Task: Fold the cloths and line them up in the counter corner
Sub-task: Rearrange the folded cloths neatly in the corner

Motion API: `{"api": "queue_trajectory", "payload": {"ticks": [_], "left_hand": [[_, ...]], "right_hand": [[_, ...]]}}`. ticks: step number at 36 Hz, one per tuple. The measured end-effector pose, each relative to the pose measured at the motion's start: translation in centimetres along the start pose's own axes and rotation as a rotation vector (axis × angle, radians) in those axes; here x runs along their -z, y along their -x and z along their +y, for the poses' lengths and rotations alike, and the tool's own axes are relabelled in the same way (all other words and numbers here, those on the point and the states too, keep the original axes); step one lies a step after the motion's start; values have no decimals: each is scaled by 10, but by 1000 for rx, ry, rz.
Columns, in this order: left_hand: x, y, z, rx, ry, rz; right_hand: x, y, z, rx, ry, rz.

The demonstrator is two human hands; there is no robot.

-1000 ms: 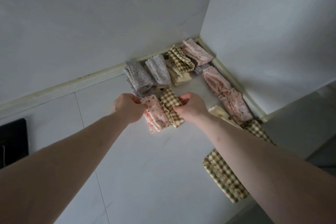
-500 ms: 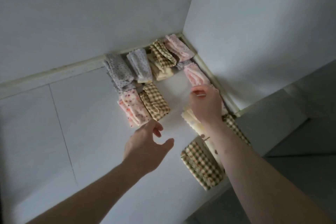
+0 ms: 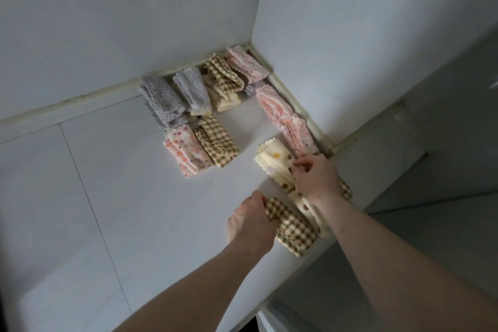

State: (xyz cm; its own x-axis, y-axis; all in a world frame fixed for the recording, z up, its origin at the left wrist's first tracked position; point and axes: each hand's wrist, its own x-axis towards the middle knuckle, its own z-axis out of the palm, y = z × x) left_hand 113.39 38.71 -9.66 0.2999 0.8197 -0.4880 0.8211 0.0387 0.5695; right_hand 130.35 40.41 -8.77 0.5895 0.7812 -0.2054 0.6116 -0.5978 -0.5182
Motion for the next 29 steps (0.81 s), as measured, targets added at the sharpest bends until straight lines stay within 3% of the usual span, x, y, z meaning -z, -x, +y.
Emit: {"api": "queue_trajectory", "payload": {"ticks": [13,19,25,29], "left_hand": [[44,-10,-53,4,193,96],[77,-7,-70,45,484,45],[127,-12,-70,40,723,143],[160,-31,-72,33,777,203]], "right_hand": [[-6,0,-16,-46,-78,-190],[-5,0,-27,-14,-300,-307],[-4,-12,-55,-179,-712,-252],[-5,-22,-97,-162,-806,-321]]}}
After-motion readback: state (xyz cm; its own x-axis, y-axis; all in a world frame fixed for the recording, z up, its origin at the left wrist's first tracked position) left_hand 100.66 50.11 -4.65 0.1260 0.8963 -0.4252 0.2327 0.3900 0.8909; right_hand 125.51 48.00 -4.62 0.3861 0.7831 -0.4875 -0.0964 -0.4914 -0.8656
